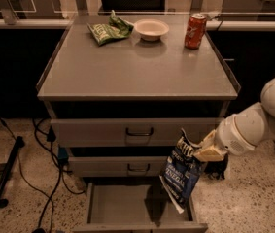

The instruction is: Place blue chip bag into bottom drawer

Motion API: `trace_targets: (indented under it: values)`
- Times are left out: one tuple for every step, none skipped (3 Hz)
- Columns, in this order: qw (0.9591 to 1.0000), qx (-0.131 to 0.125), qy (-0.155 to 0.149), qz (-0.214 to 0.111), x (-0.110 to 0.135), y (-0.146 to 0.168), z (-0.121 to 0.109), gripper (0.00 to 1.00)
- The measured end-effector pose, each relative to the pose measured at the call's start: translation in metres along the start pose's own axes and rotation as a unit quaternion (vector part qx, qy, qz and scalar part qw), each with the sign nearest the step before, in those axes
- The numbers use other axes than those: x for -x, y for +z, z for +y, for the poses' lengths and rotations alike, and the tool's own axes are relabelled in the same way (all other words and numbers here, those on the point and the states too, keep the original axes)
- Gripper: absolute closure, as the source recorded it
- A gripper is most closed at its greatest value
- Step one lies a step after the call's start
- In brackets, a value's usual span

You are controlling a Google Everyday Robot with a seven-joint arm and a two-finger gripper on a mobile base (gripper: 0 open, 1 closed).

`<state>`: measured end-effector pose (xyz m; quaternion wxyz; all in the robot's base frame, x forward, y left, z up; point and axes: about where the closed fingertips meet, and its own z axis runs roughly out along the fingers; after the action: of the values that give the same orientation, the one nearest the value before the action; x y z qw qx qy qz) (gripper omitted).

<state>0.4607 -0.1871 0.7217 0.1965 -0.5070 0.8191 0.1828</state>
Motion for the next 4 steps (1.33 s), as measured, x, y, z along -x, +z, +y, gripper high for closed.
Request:
trace_targets:
  values:
    - [0.9999, 0.008, 0.001, 0.011, -0.045, 0.049, -0.009, 1.00]
    - [0.9999, -0.013, 0.007, 0.007, -0.088, 0.099, -0.021, 1.00]
    - [0.9999, -0.013, 0.005, 0.004, -0.090, 0.103, -0.022, 1.00]
    - [0.9997, -0.015, -0.007, -0.019, -0.100, 0.128, -0.030, 1.00]
